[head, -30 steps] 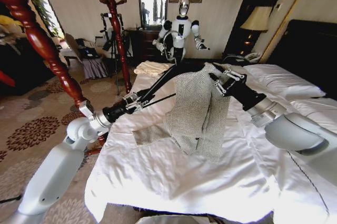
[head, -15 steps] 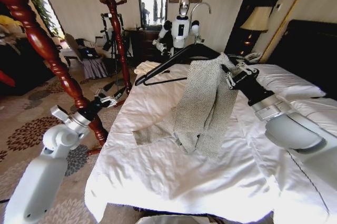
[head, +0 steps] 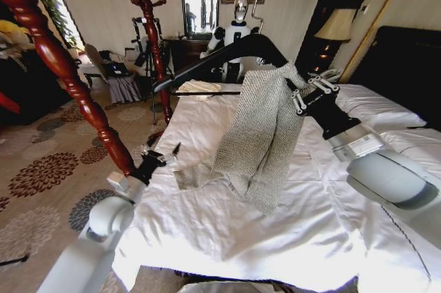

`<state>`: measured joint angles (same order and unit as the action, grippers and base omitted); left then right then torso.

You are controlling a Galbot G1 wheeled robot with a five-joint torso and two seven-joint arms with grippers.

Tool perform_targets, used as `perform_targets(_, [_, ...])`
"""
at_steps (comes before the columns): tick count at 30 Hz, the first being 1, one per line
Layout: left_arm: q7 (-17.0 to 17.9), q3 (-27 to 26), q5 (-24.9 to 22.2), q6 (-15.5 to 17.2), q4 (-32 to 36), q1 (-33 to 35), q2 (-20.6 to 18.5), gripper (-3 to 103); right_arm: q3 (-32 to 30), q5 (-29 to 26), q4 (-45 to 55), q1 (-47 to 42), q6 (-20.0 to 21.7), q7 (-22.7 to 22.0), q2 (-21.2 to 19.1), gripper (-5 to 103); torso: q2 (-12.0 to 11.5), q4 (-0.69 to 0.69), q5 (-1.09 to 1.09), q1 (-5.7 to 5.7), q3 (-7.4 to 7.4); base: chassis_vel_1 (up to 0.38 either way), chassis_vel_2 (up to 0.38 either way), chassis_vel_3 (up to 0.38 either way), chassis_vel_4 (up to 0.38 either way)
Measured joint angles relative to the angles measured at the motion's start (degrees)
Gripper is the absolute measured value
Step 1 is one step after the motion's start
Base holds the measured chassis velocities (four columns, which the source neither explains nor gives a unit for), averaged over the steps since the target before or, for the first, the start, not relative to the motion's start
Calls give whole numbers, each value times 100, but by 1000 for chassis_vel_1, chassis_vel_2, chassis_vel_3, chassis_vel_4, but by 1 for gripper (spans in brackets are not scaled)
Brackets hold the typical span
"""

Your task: Pick up the clothes from the bed and hang them on the clothes hanger.

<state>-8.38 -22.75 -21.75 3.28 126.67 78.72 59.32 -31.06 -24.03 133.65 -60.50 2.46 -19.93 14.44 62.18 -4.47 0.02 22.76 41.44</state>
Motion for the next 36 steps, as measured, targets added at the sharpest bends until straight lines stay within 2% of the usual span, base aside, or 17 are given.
perform_targets(4, [-147,574,725,-306,-73,238,49,100,37,-596,195,57,101,-204,-25,20,0,1,-2,0,0,0,0,0,0])
perform_targets(6, [-157,644,805,-334,-95,238,52,100,40,-685,228,71,116,-232,-33,20,0,0,-1,0,0,0,0,0,0])
perform_targets(11, [-239,1027,1074,-476,-329,164,55,100,6,-1560,585,293,233,-491,-230,20,0,0,-3,0,0,0,0,0,0])
perform_targets(15, [-244,1220,1104,-518,-551,52,136,100,-6,-1833,764,464,236,-518,-322,20,0,1,-3,0,0,0,0,0,0])
perform_targets(22, [-199,1559,1007,-521,-980,-341,388,100,-7,-2015,976,562,225,-518,-385,20,0,0,-2,0,1,0,0,0,0])
perform_targets(25, [-171,1783,1007,-518,-1314,-606,625,100,-6,-2041,983,566,213,-518,-435,20,0,0,-1,0,1,0,0,0,0])
perform_targets(31, [-142,1981,1026,-499,-1544,-779,878,100,-7,-2034,980,569,207,-515,-477,20,0,0,-2,1,1,0,0,0,0])
perform_targets(35, [-119,2000,1076,-497,-1614,-802,958,93,-9,-2008,974,565,203,-514,-480,20,0,0,-1,1,1,0,0,0,0])
perform_targets(36, [-118,1993,1076,-500,-1609,-796,958,88,-9,-2007,973,565,201,-514,-479,20,0,1,-2,1,1,0,0,0,0])
